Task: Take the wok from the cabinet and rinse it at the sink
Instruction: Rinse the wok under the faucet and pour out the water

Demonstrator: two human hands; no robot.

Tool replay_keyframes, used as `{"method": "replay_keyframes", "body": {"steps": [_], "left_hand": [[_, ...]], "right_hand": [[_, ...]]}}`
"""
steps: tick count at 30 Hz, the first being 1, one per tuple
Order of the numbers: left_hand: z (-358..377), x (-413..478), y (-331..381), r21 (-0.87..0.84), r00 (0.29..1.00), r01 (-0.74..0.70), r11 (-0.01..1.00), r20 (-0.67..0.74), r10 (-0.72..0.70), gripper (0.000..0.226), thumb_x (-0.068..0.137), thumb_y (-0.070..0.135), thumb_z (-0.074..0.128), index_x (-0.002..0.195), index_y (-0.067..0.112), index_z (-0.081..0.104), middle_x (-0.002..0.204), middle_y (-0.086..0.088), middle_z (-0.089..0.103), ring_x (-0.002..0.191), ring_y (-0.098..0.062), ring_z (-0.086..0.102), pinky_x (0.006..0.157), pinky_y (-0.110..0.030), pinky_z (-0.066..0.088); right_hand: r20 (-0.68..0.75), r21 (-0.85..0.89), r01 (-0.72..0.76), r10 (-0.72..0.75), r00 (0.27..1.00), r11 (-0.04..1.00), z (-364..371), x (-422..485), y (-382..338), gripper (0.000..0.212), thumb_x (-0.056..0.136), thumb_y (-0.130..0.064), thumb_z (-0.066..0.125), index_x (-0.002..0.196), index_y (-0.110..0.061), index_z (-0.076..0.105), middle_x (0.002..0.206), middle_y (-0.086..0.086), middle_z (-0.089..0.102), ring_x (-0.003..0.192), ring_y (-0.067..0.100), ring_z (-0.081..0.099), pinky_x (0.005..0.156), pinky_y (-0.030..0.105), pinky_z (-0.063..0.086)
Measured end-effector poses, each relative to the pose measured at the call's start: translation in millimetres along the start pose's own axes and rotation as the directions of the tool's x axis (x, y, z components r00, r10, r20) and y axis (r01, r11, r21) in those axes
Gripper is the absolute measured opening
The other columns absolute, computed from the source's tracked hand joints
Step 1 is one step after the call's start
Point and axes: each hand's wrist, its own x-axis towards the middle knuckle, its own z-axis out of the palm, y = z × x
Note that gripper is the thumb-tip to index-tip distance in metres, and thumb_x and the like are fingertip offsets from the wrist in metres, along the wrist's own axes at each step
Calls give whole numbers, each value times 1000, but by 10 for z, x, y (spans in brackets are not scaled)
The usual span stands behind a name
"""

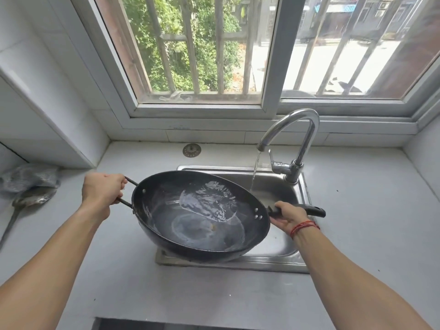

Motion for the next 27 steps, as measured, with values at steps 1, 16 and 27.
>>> {"method": "replay_keyframes", "body": {"steps": [1, 16, 27], "left_hand": [[10, -3, 2, 4, 1000, 2, 1000, -2, -2, 8, 82, 4, 59, 79, 1, 66, 64, -8, 52, 51, -21, 38, 54, -27, 34], [251, -34, -12, 22, 998, 21, 1000, 64, -22, 16, 81, 2, 57, 87, -7, 68, 63, -9, 50, 50, -22, 38, 53, -26, 34], [418, -86, -87, 42, 989, 56, 998, 135, -61, 14, 83, 0, 54, 86, -5, 67, 64, -8, 50, 51, -20, 40, 52, -26, 34]], "right_hand": [[-3, -8, 8, -8, 1000, 1000, -6, -6, -18, 12, 92, 3, 54, 82, -3, 52, 75, 17, 60, 69, 28, 65, 52, 42, 60], [-101, -49, 43, -47, 994, 998, -229, -100, -137, 9, 90, 0, 59, 98, 0, 56, 80, 19, 66, 57, 25, 69, 42, 32, 55], [-160, -89, 73, -87, 983, 993, -401, -173, -219, 4, 90, 1, 59, 93, 1, 57, 82, 21, 66, 70, 30, 68, 51, 42, 60]]}}
